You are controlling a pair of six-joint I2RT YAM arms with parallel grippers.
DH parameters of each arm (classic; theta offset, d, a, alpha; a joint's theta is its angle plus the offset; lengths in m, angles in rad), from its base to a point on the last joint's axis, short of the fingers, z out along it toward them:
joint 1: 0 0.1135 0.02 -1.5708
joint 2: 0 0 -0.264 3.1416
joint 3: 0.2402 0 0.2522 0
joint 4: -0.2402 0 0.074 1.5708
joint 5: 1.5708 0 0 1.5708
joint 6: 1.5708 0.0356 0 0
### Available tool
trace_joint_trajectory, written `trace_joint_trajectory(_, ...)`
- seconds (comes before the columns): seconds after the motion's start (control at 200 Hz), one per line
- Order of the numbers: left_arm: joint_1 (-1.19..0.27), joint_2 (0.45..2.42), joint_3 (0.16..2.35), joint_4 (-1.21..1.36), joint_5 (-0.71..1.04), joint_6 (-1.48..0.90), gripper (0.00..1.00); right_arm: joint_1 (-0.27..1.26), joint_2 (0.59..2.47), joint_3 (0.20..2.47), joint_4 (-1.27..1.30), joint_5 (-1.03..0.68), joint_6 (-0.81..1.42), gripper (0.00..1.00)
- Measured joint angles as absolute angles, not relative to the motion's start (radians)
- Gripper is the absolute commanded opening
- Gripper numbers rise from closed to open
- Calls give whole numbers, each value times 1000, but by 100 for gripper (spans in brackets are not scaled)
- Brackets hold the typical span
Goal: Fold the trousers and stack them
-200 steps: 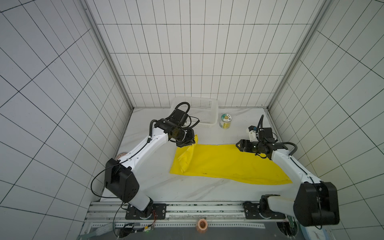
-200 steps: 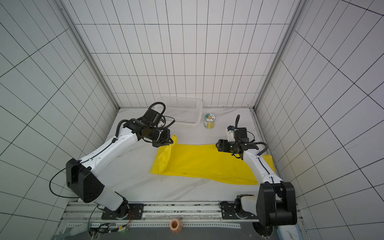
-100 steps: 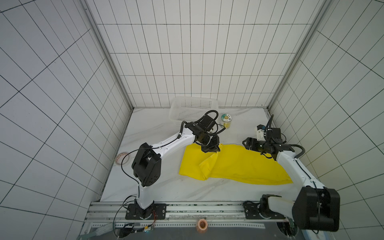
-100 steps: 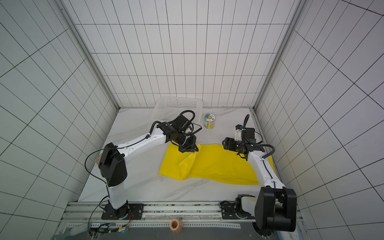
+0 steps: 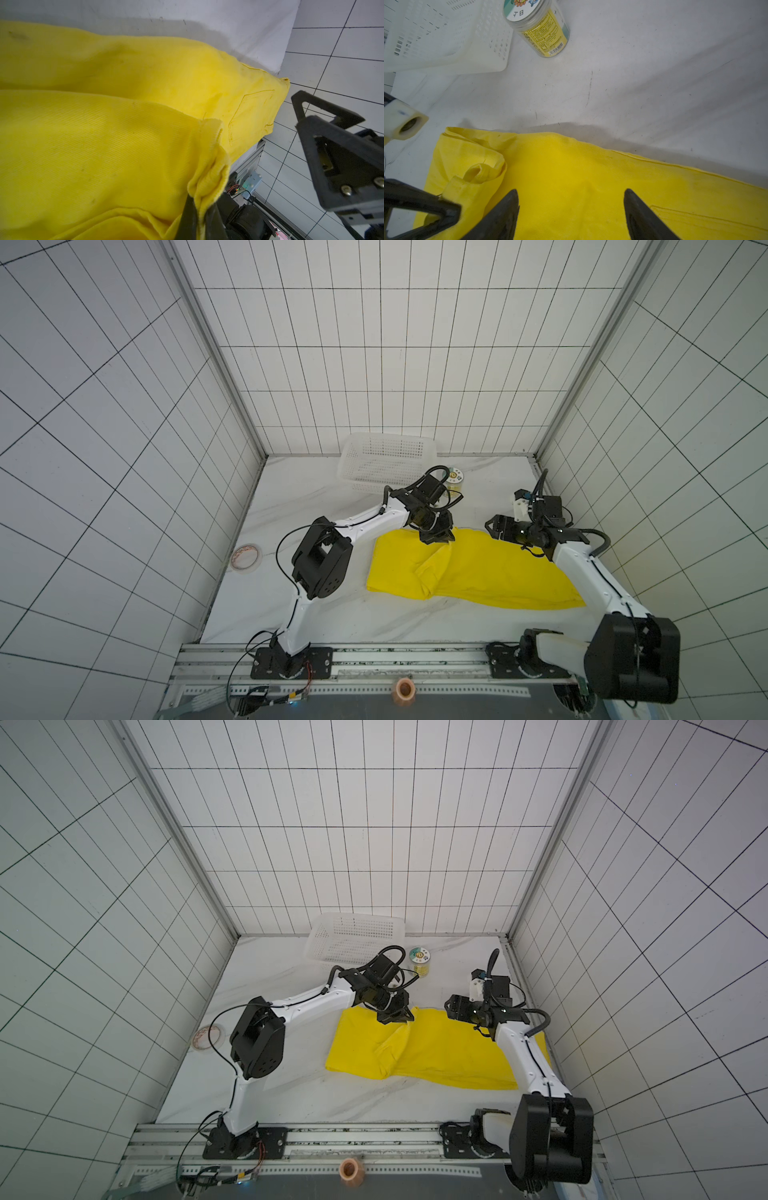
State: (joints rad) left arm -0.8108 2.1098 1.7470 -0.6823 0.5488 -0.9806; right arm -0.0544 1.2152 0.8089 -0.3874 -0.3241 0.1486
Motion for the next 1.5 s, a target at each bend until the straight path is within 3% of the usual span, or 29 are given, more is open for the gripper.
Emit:
trace_joint_trajectory(0.56, -814, 2125, 1825, -624, 474, -1039, 0, -54, 1198, 809, -382, -330, 153, 79)
trace_joint_trajectory(0.675, -820, 2152, 1825, -593, 512, -1039, 13, -54, 1198, 809, -381, -330, 153, 79)
trace_joint_trajectory(0.805, -838, 2207, 1850, -579, 543, -1029, 35, -54, 1198, 809, -382, -328, 153, 79)
trace_joint_trajectory(0.975, -852, 2227, 1894, -601, 562, -973, 51, -54, 1185, 809, -387, -327, 153, 79)
trace_joint_trajectory(1.0, -852, 2227, 1909, -608, 559, -962, 60, -54, 1181, 809, -390, -326, 152, 79)
trace_joint_trajectory(1.185, -825, 2153, 1941, -709, 515, -797, 61, -51, 1148, 809, -414, -356, 149, 74)
trace_joint_trajectory(1.275, -786, 2055, 1873, -778, 466, -704, 61, -17, 1135, 809, -416, -381, 157, 65)
trace_joint_trajectory(1.501, -562, 1778, 1501, -847, 379, -550, 58, 280, 1183, 807, -355, -400, 185, 56)
